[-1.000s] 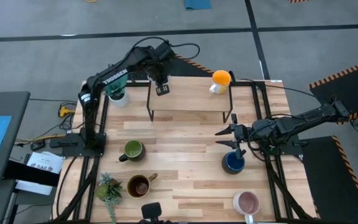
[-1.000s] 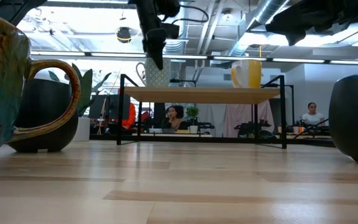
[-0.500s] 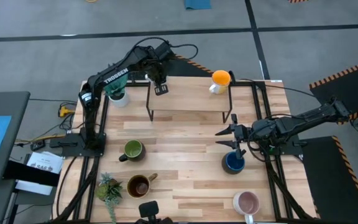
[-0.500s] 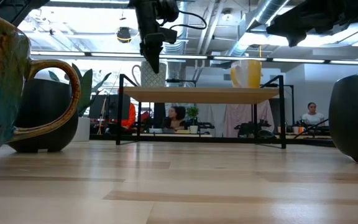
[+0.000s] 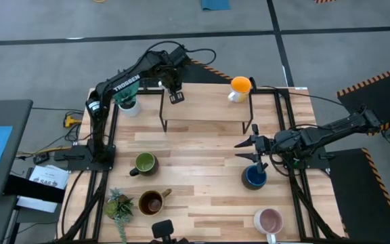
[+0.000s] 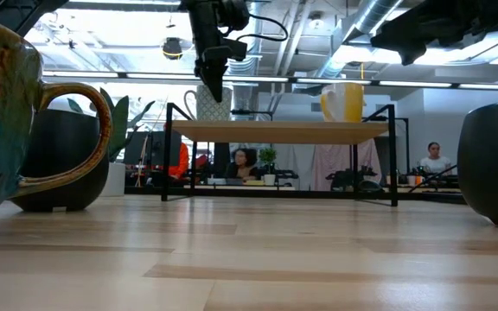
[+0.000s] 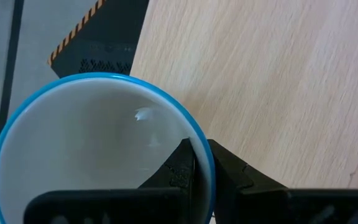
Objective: Place coffee mugs
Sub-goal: Put the gray patterned mug on the shelf, then put the black blue mug on the shelf
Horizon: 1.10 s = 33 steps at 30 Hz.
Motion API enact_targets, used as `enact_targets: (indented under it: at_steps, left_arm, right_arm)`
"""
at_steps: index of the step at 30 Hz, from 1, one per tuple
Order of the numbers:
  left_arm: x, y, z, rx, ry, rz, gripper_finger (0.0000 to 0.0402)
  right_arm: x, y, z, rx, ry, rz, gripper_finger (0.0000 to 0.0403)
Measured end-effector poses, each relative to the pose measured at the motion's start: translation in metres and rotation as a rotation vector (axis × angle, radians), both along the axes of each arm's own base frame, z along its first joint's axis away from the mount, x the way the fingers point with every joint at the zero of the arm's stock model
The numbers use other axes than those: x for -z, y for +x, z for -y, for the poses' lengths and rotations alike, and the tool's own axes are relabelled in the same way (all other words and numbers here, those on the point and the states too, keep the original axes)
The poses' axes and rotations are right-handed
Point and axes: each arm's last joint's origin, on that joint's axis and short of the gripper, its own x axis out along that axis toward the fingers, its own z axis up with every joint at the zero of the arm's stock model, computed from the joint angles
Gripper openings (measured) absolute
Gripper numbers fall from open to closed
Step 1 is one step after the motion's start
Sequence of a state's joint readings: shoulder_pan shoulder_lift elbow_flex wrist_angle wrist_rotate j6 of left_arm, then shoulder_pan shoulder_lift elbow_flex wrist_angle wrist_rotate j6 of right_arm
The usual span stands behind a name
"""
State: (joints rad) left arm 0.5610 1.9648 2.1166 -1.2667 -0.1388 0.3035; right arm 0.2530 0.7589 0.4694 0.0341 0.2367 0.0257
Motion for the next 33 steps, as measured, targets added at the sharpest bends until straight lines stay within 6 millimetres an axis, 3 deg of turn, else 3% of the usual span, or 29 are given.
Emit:
enact_targets:
  at_steps: [15, 33]
  left_arm:
    - [0.0, 0.002, 0.005, 0.006, -0.012, 0.008, 0.0101]
    - [-0.032, -0.007, 0.01, -0.022, 0.024, 0.045, 0.011]
  right_arm:
    - [0.0, 0.0, 0.0, 0.0, 0.0, 0.0, 0.017]
    - [0.0, 0.0, 0.0, -0.001, -0.005, 0.0, 0.017]
